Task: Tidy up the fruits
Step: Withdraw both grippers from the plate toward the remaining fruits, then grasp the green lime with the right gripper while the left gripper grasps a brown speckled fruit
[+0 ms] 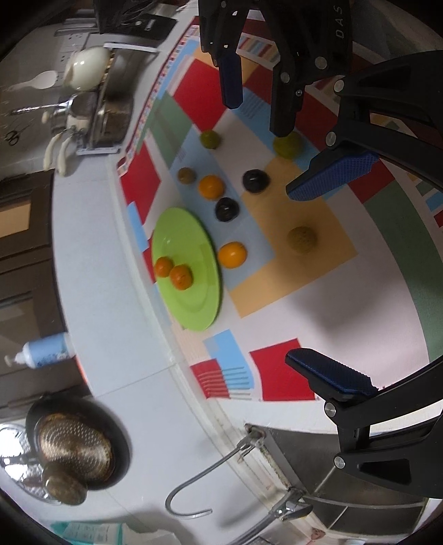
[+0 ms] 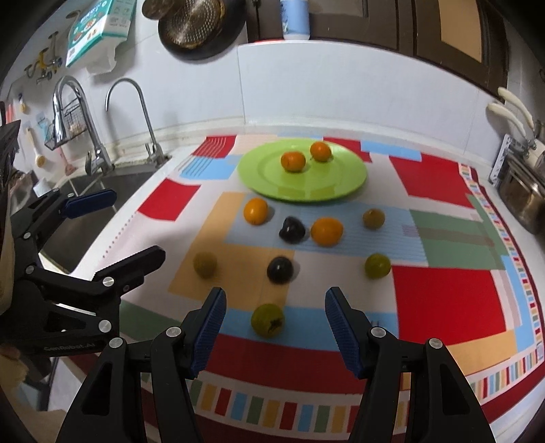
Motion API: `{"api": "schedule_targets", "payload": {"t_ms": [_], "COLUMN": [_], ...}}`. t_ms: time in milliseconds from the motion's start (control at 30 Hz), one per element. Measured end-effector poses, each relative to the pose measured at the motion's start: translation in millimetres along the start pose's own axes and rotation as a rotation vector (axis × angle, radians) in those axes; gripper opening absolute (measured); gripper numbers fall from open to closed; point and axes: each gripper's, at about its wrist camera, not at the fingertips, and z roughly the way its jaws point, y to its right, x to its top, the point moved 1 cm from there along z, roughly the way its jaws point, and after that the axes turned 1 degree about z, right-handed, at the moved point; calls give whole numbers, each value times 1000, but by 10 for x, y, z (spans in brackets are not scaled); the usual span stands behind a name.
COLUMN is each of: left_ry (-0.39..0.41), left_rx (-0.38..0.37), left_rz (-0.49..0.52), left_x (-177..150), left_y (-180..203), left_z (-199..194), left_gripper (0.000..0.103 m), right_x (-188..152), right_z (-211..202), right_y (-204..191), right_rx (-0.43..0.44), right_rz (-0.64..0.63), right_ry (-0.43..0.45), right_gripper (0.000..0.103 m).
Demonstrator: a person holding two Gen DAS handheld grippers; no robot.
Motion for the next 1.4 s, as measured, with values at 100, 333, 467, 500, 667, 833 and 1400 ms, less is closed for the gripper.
{"api": "schedule_targets", "payload": {"t_ms": [100,333,467,500,667,833,1400], "left_ry": [-22,-63,-95,-98,-108,-135,-172], "left_rx": [-22,-54,-72,-73,-81,-102,-130], "left_rz": [14,8,-17,-23,-65,-115,-165], "left_x": [-40,-113,-128,-127,-114,-113,-127], "left_y": [36,88,83,82,81,74,77], "left_z": [92,304,415,434,511,603,697], "left_gripper": [87,77,70,67,61,50,27], "right_x": [-60,-156,-168,-169,-180,-172,-111], "right_z": [80,222,301,317,375,404,440], "right_y": [17,59,67,67,63,71,92], "right_rx": [8,18,27,31,44,54,69], "right_rz": [8,24,26,26,29,31,41], "right_ry": [-26,-60,-71,-74,-85,-92,-79], "right_gripper": [61,58,55,53,47,43,30]}}
